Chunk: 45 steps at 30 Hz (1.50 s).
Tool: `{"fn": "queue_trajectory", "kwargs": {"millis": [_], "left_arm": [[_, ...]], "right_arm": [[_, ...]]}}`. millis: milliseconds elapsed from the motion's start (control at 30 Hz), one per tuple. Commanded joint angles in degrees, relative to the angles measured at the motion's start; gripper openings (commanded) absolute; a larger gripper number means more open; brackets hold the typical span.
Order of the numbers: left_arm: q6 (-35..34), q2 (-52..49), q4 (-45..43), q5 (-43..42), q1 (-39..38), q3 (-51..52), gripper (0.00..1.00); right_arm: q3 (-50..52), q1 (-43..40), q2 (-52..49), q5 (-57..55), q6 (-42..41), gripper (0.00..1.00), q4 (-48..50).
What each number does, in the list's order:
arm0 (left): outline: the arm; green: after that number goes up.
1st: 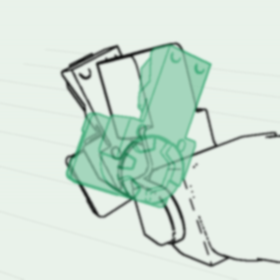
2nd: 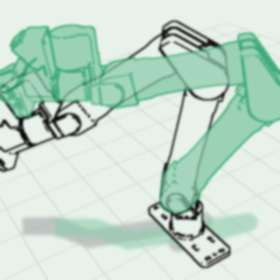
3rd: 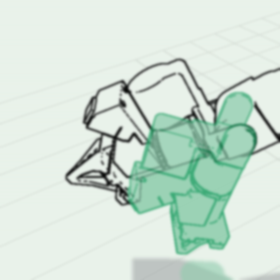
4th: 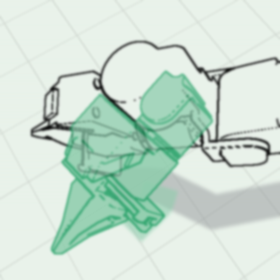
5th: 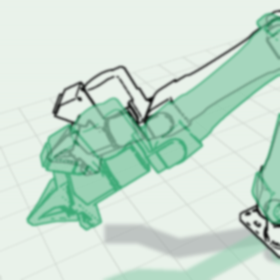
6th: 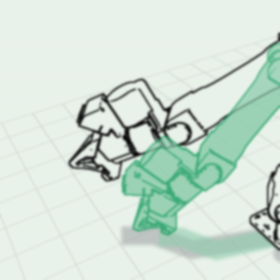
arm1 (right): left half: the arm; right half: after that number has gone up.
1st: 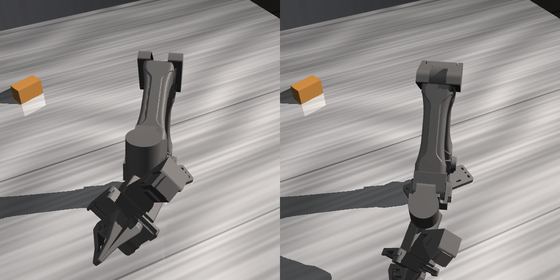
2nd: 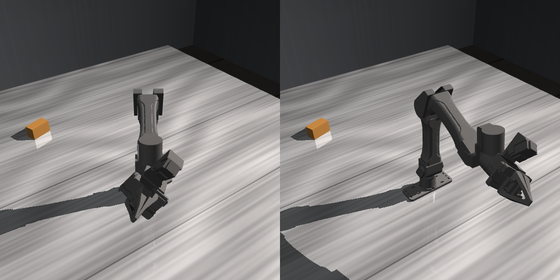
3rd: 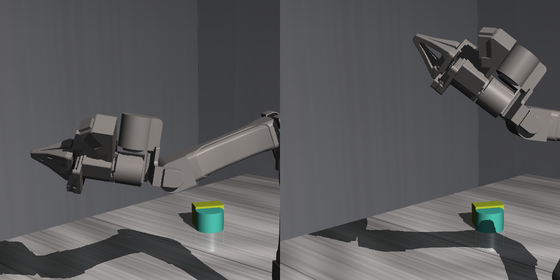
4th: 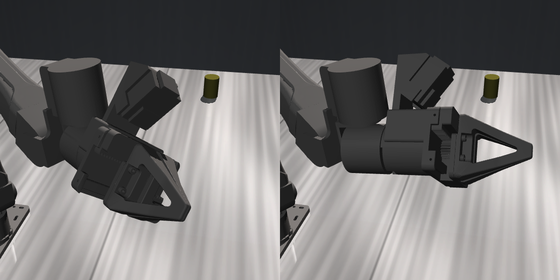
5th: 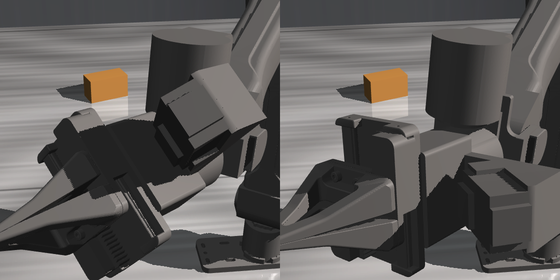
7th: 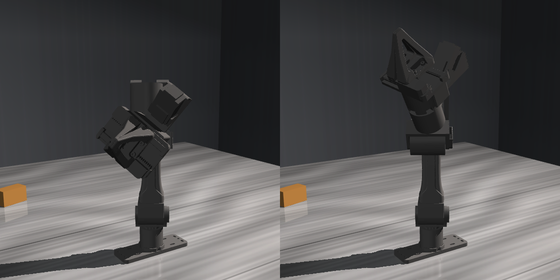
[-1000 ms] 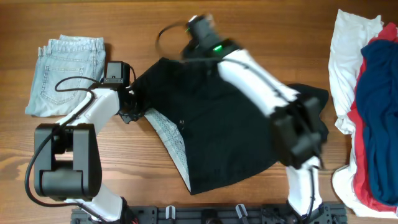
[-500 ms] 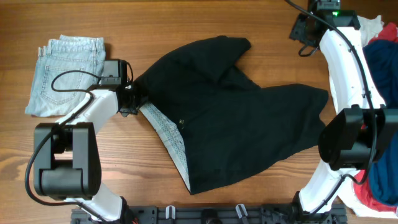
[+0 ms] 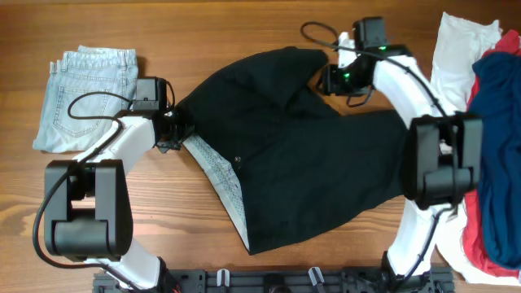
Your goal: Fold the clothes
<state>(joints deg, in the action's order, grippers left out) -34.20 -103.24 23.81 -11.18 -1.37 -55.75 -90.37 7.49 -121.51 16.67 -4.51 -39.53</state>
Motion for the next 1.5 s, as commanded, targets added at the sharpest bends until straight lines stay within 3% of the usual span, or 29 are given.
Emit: {"fn": "queue_trajectory", "kwargs": {"millis": [0,267,433,633,833,867,900,1033,1133,1367,1467], "left_arm": [[0.96,-2.54,2.62,1.81,0.46,2.16,0.31],[0.96,-2.54,3.48,1.79,0.46,2.16,0.31],[0.96,-2.54,4.13,1.79,0.46,2.16,0.31],[0.98,-2.54,4.11,1.84,0.46,2.16,0.31],[0.98,-2.54,4.20,1.81,0.46,2.16,0.31],[0.98,-2.54,4.20,1.81,0.46,2.16,0.31],[0.96,-2.54,4.20,1.81,0.46,2.16,0.31],[0.96,-2.54,4.20,1.81,0.46,2.16,0.31],[0.98,-2.54,4.31,1.81,0.48,2.16,0.31],[2.08,-2.54,4.98,1.84,0.48,2.16,0.31],[2.47,-2.54,4.96,1.86,0.48,2.16,0.31]], "right_arm": [[0.13,3.10,-3.87,3.85,1.36,0.59,3.32],[0.11,6.84,-6.27,10.78,-2.49,0.76,17.16],[0.11,6.97,-6.54,14.75,-6.45,0.76,24.48],[0.13,9.11,-6.56,14.97,-5.66,0.76,23.34],[0.13,11.87,-6.56,14.93,-0.79,0.85,17.53],[0.13,11.96,-6.56,14.93,-0.22,0.83,16.83],[0.13,11.96,-6.56,14.95,0.04,0.73,16.22],[0.13,11.89,-6.56,14.69,0.02,0.04,14.10],[-0.39,10.54,-6.29,7.82,-3.56,0.04,11.74],[-4.31,0.83,1.31,-25.09,-18.99,0.04,-0.85],[-4.31,-4.26,7.23,-27.32,-22.77,0.04,-1.66]]}}
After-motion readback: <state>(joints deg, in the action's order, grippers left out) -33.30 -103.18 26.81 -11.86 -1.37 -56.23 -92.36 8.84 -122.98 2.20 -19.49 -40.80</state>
